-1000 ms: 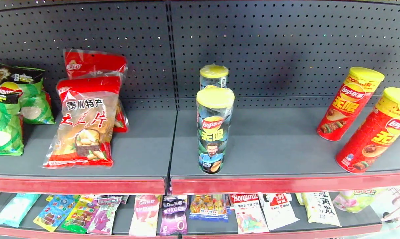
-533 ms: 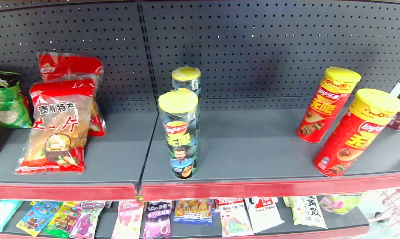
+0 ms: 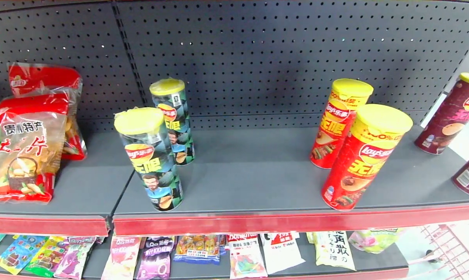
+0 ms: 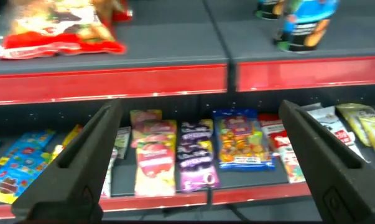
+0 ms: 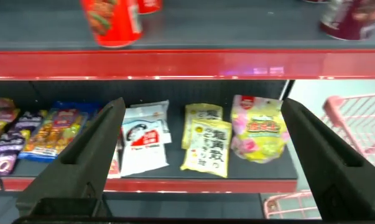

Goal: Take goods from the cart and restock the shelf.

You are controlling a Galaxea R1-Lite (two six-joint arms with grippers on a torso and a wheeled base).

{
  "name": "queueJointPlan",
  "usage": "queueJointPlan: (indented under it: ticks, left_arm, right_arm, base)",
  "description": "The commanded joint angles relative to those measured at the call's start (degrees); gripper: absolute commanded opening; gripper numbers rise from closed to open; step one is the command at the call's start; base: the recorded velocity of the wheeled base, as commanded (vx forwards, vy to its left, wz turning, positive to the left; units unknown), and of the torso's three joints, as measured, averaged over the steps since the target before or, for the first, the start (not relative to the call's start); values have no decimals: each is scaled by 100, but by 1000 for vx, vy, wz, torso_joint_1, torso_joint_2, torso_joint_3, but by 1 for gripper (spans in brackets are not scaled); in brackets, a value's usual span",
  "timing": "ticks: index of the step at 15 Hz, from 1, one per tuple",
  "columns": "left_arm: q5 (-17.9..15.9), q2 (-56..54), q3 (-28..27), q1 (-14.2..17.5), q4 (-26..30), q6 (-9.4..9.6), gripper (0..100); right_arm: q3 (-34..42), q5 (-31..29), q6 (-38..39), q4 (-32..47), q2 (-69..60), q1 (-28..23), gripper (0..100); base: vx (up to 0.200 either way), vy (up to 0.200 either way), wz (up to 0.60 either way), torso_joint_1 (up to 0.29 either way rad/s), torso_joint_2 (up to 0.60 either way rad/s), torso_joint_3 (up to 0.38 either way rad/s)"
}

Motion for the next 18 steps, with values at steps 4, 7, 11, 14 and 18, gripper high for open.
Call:
queueJointPlan:
  ticks: [4,7,11,14,18]
  left_arm:
    - [0,7,1,6,-2,-1,100]
    - [0,7,1,6,6,-1,100]
    - [0,7,1,6,6,-9,100]
    - [0,7,1,6,6,-18,100]
    - [0,7,1,-3,6,-27,100]
  right_arm:
    - [0,-2,-1,-1,-2,4,100]
    - [0,-2,-1,-1,-2,4,100]
    - [0,-2,-1,-1,-2,4,100]
    - [0,6,-1,-1,-2,4,100]
    - [0,-2,-1,-1,-2,4,100]
  base:
    - [0,-200,0,1,1,0]
    - [0,-200,0,1,2,1]
    - [0,-50,0,1,-1,3]
    - [0,0,0,0,0,0]
    - [0,0,0,0,0,0]
